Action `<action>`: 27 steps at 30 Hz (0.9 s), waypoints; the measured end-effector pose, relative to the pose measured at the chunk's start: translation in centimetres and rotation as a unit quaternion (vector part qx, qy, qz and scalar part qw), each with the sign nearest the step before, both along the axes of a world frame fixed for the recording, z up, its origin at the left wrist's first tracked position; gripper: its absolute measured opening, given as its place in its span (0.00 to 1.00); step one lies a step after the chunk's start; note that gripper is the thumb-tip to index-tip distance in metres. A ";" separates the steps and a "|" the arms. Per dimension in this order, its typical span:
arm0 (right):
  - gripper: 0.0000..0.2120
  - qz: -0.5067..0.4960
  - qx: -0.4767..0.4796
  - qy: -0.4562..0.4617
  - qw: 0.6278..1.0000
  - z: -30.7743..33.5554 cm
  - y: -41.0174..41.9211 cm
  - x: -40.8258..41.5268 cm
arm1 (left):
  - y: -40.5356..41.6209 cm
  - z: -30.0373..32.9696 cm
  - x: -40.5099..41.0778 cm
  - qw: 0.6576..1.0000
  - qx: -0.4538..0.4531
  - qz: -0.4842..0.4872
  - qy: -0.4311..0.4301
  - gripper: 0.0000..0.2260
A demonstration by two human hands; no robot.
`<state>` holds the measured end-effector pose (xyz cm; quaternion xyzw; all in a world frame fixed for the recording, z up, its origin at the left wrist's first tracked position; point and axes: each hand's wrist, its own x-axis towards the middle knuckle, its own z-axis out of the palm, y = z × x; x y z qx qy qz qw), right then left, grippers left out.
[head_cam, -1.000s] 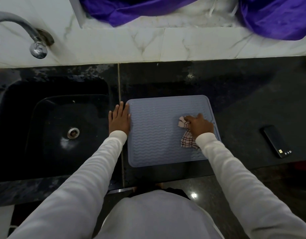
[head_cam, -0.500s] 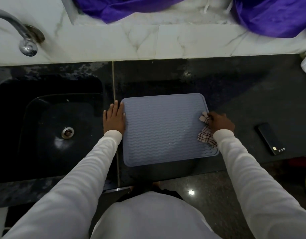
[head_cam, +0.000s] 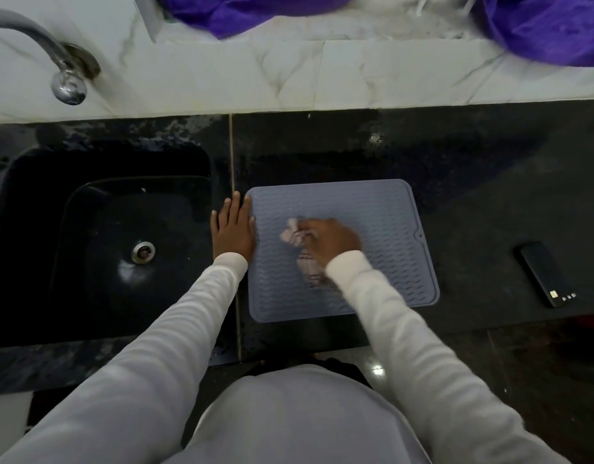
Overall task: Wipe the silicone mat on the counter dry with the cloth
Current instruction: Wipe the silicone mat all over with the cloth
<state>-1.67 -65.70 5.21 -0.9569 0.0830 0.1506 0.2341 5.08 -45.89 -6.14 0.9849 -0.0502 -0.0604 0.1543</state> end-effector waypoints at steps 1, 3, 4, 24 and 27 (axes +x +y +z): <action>0.16 0.034 -0.015 0.007 0.999 -0.2 2.3 0.1 | 0.0 0.0 0.0 1.000 -0.001 -0.001 -0.001 0.23; 0.25 0.114 -0.063 0.025 0.991 -0.9 5.8 0.0 | 0.1 -0.1 -0.1 1.000 0.007 -0.006 -0.003 0.23; 0.29 0.139 -0.089 0.036 0.986 -1.4 6.6 -0.1 | 0.1 -0.1 0.0 1.000 0.011 -0.009 -0.005 0.23; 0.18 0.059 -0.191 0.072 0.977 -3.7 -11.0 -1.6 | -0.1 0.1 0.2 1.000 0.010 0.001 0.012 0.23; 0.18 0.029 -0.201 0.075 0.976 -4.0 -13.9 -2.2 | -0.1 0.1 0.3 1.000 0.019 -0.001 0.015 0.23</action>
